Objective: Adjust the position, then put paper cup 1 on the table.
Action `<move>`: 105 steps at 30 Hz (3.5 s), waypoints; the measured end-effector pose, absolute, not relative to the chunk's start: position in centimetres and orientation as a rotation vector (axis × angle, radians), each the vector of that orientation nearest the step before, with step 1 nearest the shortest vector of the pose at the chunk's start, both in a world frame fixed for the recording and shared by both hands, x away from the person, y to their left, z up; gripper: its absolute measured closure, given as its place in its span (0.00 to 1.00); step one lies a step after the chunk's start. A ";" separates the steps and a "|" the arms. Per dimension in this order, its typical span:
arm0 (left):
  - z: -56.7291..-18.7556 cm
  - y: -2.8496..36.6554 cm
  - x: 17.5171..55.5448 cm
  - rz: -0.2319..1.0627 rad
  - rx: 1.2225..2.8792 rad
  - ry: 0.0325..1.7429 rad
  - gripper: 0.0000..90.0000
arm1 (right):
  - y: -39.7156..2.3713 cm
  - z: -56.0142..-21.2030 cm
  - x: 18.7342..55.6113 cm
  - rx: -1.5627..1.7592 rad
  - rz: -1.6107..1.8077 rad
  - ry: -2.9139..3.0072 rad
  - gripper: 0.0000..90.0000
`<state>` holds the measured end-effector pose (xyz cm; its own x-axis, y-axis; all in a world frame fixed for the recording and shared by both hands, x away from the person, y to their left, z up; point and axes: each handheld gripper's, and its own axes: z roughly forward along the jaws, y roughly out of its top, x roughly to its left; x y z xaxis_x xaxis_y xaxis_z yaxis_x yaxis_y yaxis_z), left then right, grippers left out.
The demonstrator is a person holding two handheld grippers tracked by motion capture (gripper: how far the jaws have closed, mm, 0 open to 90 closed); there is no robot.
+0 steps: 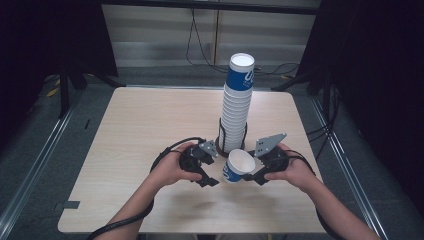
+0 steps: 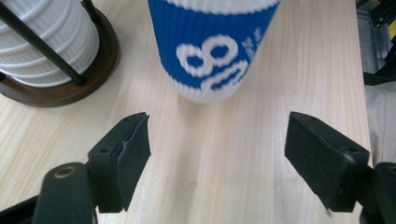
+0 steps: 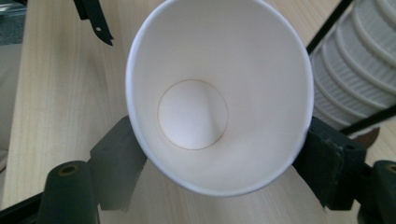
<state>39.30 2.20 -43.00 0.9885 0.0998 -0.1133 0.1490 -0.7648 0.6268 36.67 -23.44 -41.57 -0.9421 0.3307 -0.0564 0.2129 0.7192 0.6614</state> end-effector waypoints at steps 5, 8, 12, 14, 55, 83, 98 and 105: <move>-43.2 2.4 39.4 -0.095 2.453 0.177 0.25 | -24.5 -41.7 36.7 0.468 0.999 2.747 0.25; -43.3 2.4 39.3 -0.101 2.458 0.187 0.25 | -25.3 -41.7 36.8 0.496 0.980 2.740 0.25; -43.4 2.5 39.3 -0.105 2.456 0.182 0.25 | -26.4 -41.7 37.0 0.538 0.935 2.723 0.25; -43.4 2.5 39.3 -0.106 2.453 0.191 0.25 | -26.9 -41.7 37.1 0.557 0.905 2.724 0.24; -43.7 3.0 39.4 -0.107 2.468 0.207 0.24 | -31.1 -42.5 38.4 0.838 0.713 2.637 0.21; -43.0 3.0 39.8 -0.111 2.461 0.239 0.23 | -31.7 -40.0 37.3 0.854 0.753 2.676 0.15; -42.4 3.4 40.3 -0.096 2.449 0.261 0.22 | -30.7 -36.7 38.4 0.870 0.824 2.651 0.15; -41.7 3.6 40.8 -0.087 2.457 0.277 0.22 | -29.1 -35.6 39.3 0.847 0.844 2.668 0.15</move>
<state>40.81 3.63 -41.72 0.9753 0.1770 -0.1321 0.2207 -0.7627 0.6080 39.25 -29.05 -35.56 -0.8104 0.5849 -0.0322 0.4600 0.6695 0.5832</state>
